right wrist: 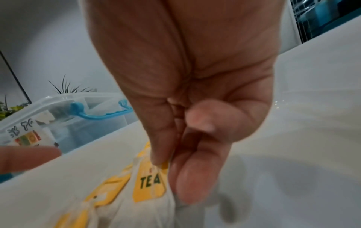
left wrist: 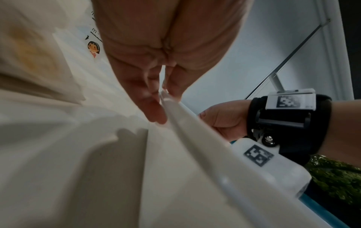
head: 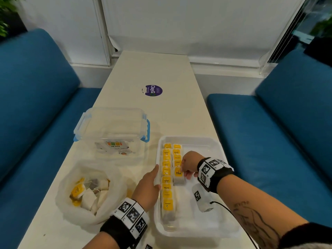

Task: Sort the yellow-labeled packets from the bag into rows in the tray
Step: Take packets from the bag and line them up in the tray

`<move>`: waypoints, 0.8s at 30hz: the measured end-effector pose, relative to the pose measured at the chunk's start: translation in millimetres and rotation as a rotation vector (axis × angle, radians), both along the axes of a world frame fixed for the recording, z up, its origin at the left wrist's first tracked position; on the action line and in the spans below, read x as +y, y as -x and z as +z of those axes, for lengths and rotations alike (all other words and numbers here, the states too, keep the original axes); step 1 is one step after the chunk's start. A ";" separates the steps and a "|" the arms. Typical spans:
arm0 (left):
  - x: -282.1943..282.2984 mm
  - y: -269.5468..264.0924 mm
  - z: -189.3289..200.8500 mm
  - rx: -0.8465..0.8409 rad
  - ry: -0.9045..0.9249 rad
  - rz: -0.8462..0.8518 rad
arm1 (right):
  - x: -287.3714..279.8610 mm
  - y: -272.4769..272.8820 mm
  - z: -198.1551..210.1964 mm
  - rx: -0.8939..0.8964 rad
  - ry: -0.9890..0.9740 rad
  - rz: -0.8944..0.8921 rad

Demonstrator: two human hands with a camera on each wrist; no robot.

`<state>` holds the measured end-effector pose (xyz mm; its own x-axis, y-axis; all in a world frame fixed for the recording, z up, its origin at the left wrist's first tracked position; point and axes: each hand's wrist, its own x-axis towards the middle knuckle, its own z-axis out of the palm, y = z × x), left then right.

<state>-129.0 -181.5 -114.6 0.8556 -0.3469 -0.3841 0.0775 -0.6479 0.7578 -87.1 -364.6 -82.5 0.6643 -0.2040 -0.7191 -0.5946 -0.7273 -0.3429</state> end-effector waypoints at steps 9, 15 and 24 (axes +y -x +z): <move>-0.6 -0.8 5.2 0.028 -0.039 -0.040 | -1.6 -1.2 -13.1 -0.014 0.076 0.080; 18.5 -4.7 38.5 -0.059 -0.033 -0.094 | 2.0 -14.4 28.3 -0.276 0.175 0.099; 138.3 -20.2 70.0 -0.304 -0.033 0.316 | 131.8 -21.2 71.7 -0.516 -0.158 0.284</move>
